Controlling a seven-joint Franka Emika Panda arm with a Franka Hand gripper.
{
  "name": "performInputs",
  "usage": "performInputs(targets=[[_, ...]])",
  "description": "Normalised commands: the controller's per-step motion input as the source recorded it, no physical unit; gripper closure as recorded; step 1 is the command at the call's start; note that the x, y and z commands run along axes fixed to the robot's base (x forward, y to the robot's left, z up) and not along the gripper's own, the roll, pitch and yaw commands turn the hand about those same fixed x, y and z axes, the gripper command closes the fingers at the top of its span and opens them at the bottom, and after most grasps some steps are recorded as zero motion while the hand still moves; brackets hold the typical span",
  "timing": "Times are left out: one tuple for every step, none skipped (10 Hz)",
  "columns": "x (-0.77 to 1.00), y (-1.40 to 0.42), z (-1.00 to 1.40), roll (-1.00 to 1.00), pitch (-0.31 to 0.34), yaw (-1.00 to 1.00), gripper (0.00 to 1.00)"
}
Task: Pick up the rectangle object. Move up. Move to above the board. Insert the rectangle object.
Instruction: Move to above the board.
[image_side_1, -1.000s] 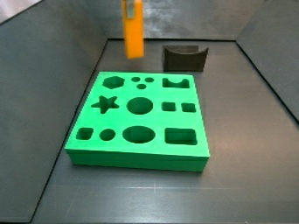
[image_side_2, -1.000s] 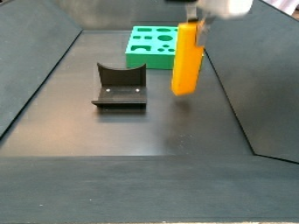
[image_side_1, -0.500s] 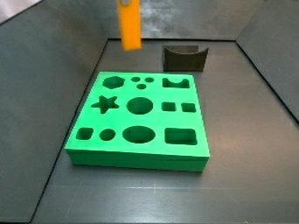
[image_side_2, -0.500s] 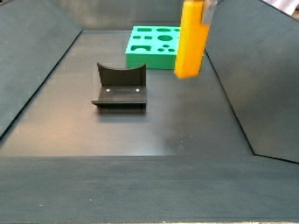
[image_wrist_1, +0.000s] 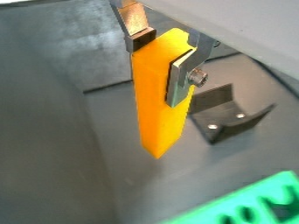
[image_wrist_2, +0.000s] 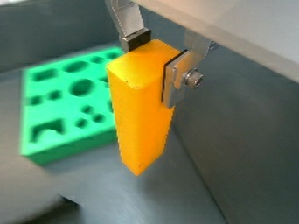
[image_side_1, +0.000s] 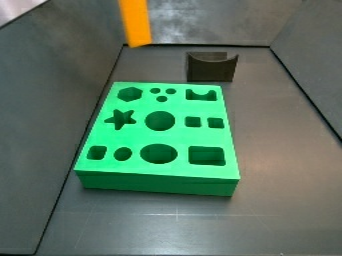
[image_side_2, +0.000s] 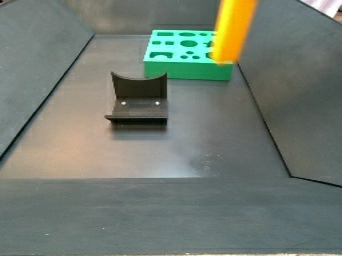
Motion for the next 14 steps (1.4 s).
performInputs(targets=[[0.50, -1.00, 0.40, 0.03, 0.109, 1.00, 1.00], [0.52, -1.00, 0.40, 0.02, 0.117, 1.00, 1.00], [0.52, -1.00, 0.40, 0.01, 0.122, 1.00, 1.00], [0.52, -1.00, 0.40, 0.02, 0.128, 1.00, 1.00], [0.53, -1.00, 0.40, 0.01, 0.137, 1.00, 1.00], [0.56, -1.00, 0.40, 0.01, 0.153, 1.00, 1.00], [0.58, -1.00, 0.40, 0.01, 0.163, 1.00, 1.00], [0.49, -0.80, 0.32, 0.02, 0.178, 1.00, 1.00], [0.36, -0.53, 0.21, 0.02, 0.190, 1.00, 1.00], [0.24, -0.33, 0.13, 0.03, 0.196, 1.00, 1.00], [0.15, -0.20, 0.08, 0.04, 0.197, 1.00, 1.00], [0.09, -0.11, 0.05, 0.06, 0.208, 1.00, 1.00], [0.08, -0.08, 0.04, 0.07, 0.219, 0.95, 1.00], [0.08, -0.07, 0.03, 0.07, 0.203, 0.77, 1.00]])
